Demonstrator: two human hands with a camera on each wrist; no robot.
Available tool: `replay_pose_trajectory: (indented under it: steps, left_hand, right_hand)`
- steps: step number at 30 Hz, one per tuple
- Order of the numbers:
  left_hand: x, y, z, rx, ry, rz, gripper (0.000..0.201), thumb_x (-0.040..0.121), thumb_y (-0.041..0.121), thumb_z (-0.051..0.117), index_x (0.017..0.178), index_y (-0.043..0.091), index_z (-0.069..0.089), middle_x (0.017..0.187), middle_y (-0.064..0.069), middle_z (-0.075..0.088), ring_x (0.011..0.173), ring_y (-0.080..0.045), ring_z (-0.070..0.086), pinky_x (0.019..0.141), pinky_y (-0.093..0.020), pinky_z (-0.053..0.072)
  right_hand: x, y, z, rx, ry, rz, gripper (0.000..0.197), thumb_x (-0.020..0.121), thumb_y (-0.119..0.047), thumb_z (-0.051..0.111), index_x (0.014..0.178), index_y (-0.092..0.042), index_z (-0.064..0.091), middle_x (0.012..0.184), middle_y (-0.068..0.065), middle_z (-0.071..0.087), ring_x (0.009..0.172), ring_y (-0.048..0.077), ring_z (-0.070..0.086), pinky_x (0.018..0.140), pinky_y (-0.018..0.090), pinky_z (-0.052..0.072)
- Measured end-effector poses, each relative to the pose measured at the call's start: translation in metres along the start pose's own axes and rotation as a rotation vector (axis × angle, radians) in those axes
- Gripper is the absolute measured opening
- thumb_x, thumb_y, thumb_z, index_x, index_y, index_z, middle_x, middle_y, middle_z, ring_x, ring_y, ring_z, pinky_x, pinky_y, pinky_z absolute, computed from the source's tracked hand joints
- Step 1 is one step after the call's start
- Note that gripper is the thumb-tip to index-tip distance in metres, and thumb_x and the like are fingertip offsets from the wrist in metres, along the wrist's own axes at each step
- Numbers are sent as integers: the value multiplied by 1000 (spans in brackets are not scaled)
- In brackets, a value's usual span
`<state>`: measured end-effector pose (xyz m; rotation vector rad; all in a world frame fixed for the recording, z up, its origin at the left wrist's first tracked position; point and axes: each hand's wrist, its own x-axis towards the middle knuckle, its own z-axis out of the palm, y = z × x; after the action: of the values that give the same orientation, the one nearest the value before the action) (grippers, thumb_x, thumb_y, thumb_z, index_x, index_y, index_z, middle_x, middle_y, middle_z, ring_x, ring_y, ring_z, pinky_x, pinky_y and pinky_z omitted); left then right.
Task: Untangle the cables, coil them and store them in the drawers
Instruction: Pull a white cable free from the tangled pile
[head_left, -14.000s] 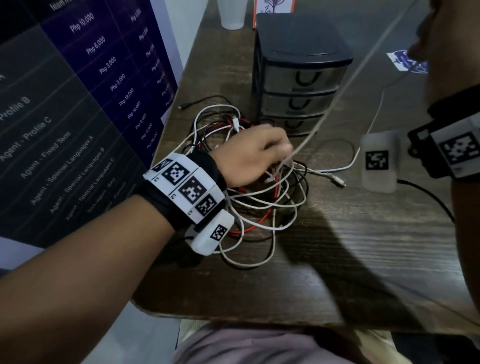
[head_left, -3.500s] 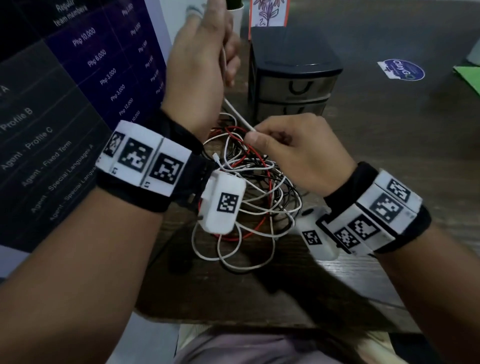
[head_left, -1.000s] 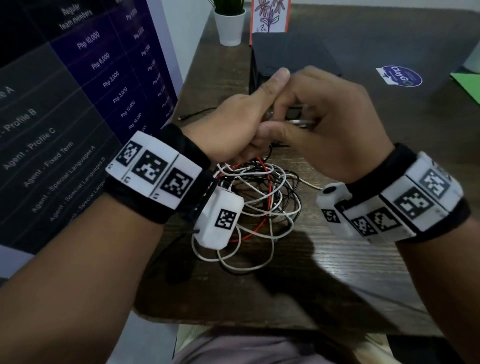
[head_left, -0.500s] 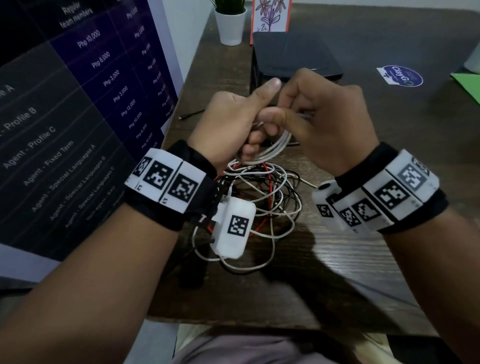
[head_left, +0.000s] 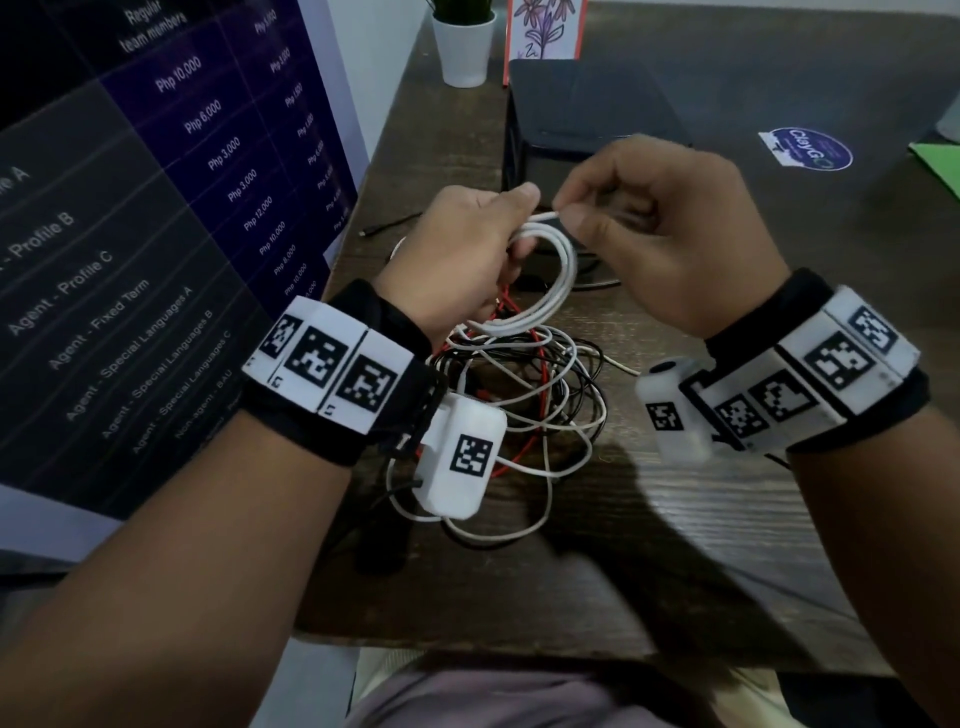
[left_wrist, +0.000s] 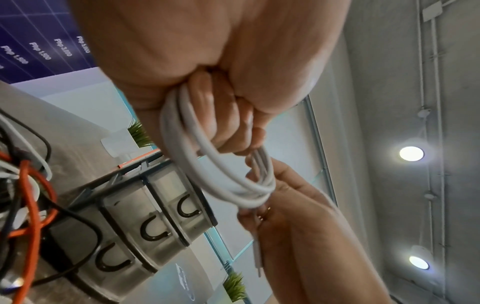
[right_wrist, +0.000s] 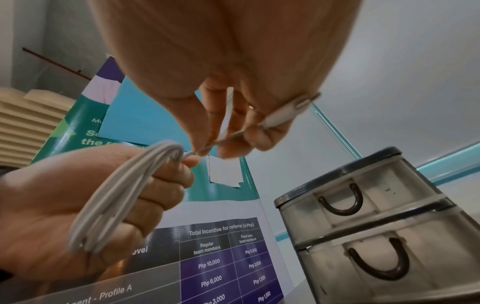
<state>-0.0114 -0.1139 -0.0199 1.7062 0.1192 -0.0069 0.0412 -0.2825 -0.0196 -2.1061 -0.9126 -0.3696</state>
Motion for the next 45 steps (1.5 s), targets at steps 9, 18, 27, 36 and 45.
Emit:
replay_pose_trajectory:
  steps: [9,18,27,36,45]
  left_hand:
    - [7,10,9,-165,55,-17,47,104,34,41,60,18,42,43,9,34,35,-6,22,37,-16,17]
    - [10,6,13,-78,211,9,47,105,32,38,60,18,43,43,8,40,33,-7,33,38,-15,25]
    - [10,4,17,-13,266,83,50,106,32,37,60,15,48,46,6,49,40,-11,46,44,-24,38]
    - [11,3,20,-30,279,165,47,107,32,35,66,12,48,72,-15,55,48,-14,45,47,-24,36]
    - [14,-3,21,19,299,177,50,106,37,35,61,18,47,43,11,43,38,-7,37,49,-28,31]
  right_hand:
    - [2,-1,8,127,31,136,12,91,-14,68,97,-20,75,85,-5,74,76,9,70,71,27,57]
    - [-1,-15,9,465,-51,332,41,79,-32,81,108,-22,54,82,22,70,68,24,62,65,36,51]
    - [1,-18,3,894,-95,401,41,73,2,74,103,-15,53,87,15,73,79,29,66,80,39,44]
    - [3,-24,8,832,-55,355,45,70,7,80,96,-12,48,82,11,72,72,20,69,67,32,57]
    - [1,-14,16,208,87,286,27,69,-10,69,89,-26,58,88,1,68,67,13,61,62,25,49]
